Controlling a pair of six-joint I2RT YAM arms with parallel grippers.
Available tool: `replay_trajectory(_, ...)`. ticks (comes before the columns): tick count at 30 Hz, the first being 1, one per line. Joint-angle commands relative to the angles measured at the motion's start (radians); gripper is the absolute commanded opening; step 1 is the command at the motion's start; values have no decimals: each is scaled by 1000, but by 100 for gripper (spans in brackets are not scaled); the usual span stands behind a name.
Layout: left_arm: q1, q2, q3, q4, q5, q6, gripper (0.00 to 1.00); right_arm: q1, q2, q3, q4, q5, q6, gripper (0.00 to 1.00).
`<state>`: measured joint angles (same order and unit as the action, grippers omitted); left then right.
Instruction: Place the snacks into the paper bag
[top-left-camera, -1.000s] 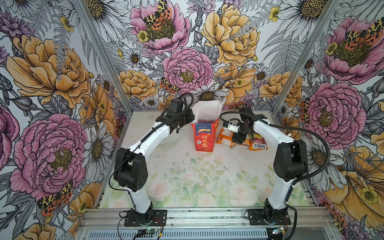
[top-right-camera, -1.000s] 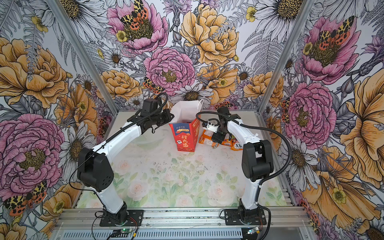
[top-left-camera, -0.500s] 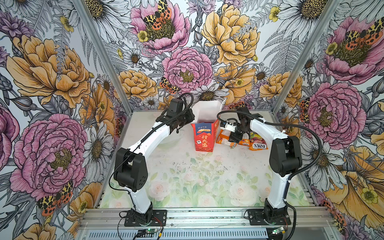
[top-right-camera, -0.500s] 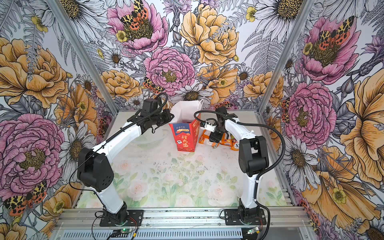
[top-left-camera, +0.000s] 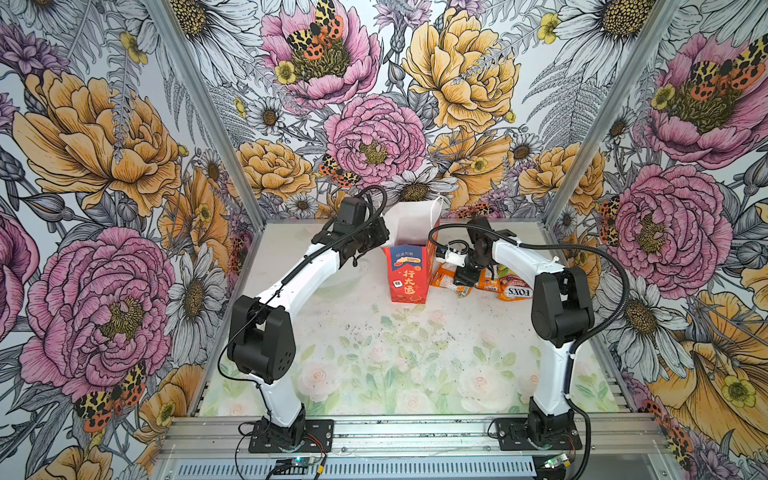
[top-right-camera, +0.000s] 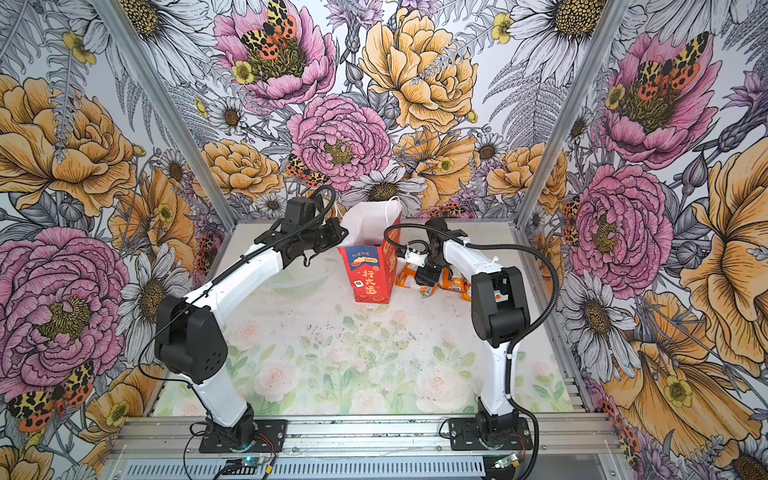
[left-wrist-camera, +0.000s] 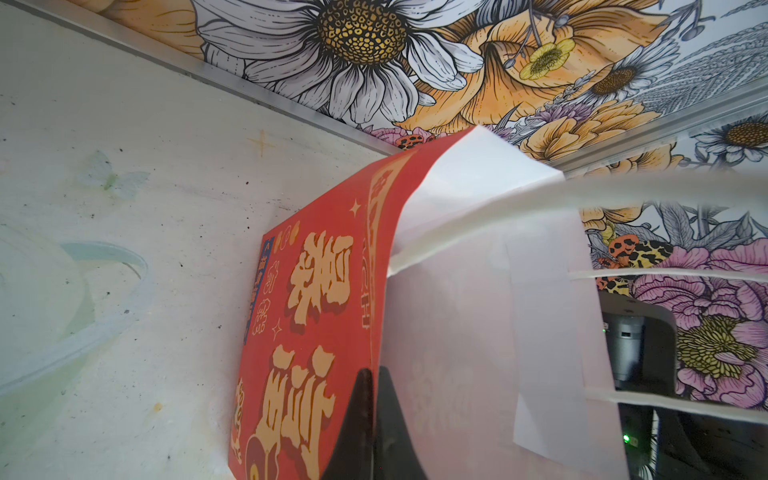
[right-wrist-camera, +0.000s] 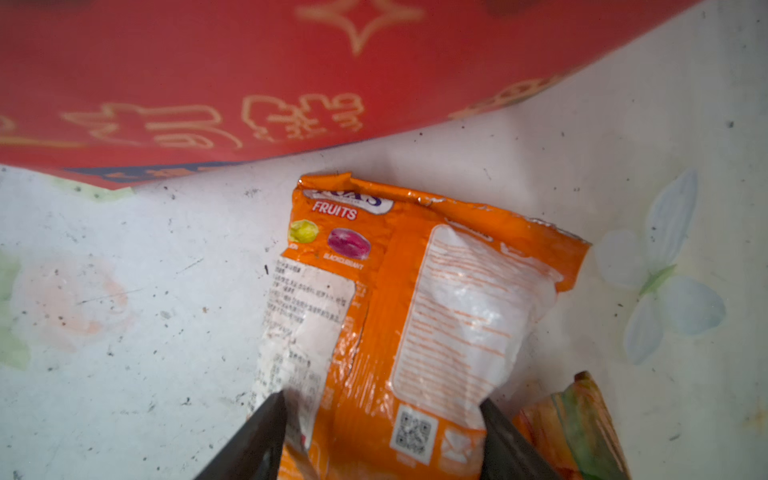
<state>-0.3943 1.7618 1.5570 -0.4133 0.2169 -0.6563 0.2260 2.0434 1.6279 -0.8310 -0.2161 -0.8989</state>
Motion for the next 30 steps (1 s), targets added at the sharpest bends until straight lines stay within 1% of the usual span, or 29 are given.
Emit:
replay_trajectory(1, 14, -13, -21, 11, -7, -6, 0, 13, 29, -17, 13, 12, 28, 60)
replay_trajectory(8, 18, -16, -30, 15, -4, -6, 0, 19, 4, -70, 27, 34, 63, 47)
replay_trajectory(16, 20, -24, -43, 22, -1, -8, 0, 19, -31, -146, 43, 48, 109, 25)
replay_trajectory(23, 21, -25, -46, 26, -1, -9, 0, 18, -82, -180, 43, 58, 182, 0)
replay_trajectory(30, 20, -25, -46, 32, 8, -15, 0, 13, -195, -221, 41, 16, 291, 0)
